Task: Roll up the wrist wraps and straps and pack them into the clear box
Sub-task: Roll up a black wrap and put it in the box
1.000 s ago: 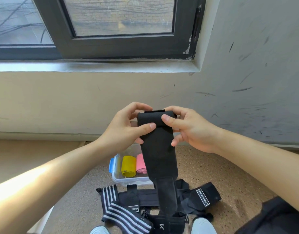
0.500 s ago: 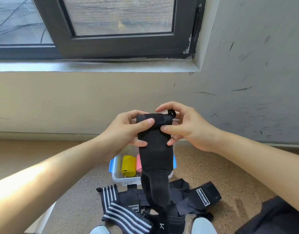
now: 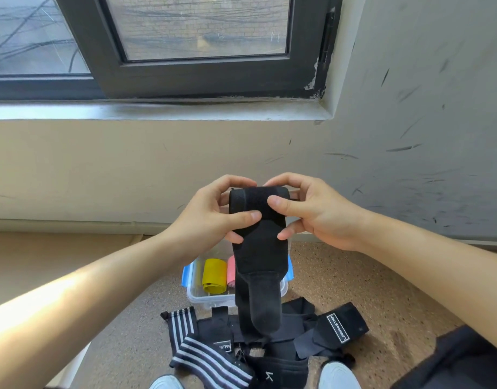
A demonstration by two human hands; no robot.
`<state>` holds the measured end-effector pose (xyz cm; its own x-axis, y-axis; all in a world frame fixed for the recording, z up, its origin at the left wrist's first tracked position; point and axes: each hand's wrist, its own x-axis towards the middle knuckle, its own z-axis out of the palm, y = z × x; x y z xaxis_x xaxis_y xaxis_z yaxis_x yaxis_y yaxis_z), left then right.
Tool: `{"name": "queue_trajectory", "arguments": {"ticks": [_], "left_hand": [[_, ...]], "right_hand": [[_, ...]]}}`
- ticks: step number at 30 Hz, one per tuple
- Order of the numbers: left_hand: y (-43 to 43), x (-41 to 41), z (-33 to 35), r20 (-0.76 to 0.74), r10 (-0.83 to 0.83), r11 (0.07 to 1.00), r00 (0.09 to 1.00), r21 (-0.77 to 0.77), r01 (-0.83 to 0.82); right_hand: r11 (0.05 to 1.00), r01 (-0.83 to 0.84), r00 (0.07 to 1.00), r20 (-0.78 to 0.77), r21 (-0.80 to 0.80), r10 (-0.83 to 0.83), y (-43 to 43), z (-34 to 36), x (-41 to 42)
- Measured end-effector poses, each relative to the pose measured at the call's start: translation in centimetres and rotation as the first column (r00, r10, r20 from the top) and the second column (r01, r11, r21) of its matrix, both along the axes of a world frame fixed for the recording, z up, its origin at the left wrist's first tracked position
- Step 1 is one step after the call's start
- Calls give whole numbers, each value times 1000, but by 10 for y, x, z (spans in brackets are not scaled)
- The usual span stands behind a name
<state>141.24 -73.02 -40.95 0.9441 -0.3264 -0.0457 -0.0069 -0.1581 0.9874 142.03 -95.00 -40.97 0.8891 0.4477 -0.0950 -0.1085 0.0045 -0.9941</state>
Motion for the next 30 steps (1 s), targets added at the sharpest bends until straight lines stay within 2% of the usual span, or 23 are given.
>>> {"name": "queue_trajectory", "arguments": {"ticks": [4,6,13,15,19,22,26,28,30], "left_hand": [[2,-3,1,-206,-110,994,972,-47,102],[2,-3,2,-259,-126,991,958,-77,109],[0,-1,2,-237,-33,996,971,-92,12],[1,1,2,-224,-28,994,974,-114,2],[4,3,1,-166,-12,993,986,-119,-8],[4,4,-1,-80,-13,996,997,-84,6],[2,4,-5,41,-1,999,999,-52,3],[3,5,-5,48,-16,999,999,-43,18],[3,5,-5,-4,-27,999,1000,-32,27]], "right_hand": [[999,46,995,87,-20,-44,0,1,-1],[997,67,987,151,-46,-59,0,0,-1],[987,92,953,297,-133,-49,6,-4,-2],[986,86,965,259,-140,-47,5,-3,-2],[995,15,1000,-23,-94,-18,2,-1,3],[995,-60,988,-145,-74,48,3,-3,3],[999,-27,993,-116,-18,25,6,-6,2],[1000,-13,996,-90,5,14,5,-6,4],[1000,-4,998,-63,8,5,4,-6,4]]}}
